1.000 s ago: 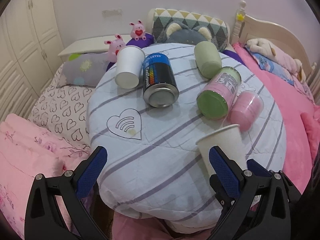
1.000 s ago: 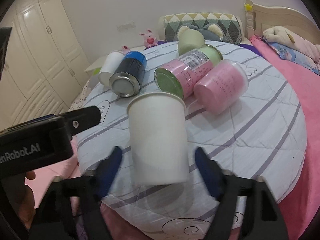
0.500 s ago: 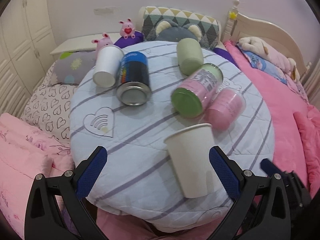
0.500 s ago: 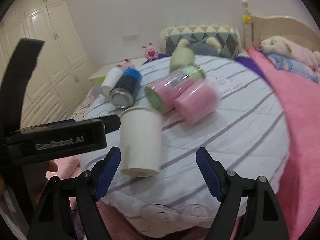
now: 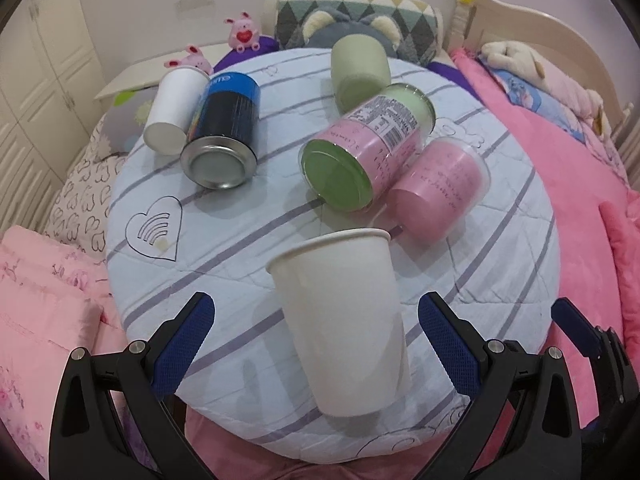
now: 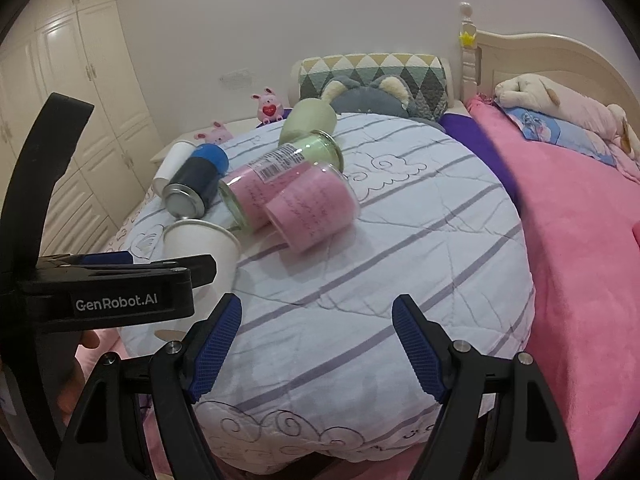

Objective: Flip cup upright

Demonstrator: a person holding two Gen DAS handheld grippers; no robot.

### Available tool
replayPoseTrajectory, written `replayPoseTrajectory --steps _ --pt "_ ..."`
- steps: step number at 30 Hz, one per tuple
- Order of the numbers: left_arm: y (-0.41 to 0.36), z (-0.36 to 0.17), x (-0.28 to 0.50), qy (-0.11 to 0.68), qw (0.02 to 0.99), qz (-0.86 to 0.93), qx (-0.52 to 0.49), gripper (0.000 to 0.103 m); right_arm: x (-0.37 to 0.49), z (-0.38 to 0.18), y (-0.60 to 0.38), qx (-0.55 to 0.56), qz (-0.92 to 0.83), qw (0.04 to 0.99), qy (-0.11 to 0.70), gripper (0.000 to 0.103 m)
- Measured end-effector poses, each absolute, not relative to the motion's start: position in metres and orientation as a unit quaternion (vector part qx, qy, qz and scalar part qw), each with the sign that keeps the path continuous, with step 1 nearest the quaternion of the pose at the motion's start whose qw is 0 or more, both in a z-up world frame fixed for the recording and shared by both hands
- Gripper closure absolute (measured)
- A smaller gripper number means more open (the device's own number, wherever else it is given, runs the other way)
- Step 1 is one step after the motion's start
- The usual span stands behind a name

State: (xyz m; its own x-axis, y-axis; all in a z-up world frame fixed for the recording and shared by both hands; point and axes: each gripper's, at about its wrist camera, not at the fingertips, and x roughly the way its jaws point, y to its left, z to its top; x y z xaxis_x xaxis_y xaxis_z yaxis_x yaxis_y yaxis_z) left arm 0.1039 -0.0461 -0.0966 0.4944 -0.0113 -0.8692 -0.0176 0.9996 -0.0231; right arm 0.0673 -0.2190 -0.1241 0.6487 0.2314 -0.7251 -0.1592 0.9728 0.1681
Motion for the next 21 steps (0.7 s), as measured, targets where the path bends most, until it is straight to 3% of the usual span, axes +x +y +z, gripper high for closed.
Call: replayPoseTrajectory --steps 10,21 --pt "-0.042 -0.122 0.127 0.552 0.832 0.024 -0.046 0.000 0.075 -0.137 -0.236 0.056 0.120 0.900 0.415 0.024" --pt "-0.048 -0.124 0.138 0.542 0.838 0.027 -0.052 0.003 0.081 -0.146 -0.242 0.061 0.128 0.893 0.426 0.024"
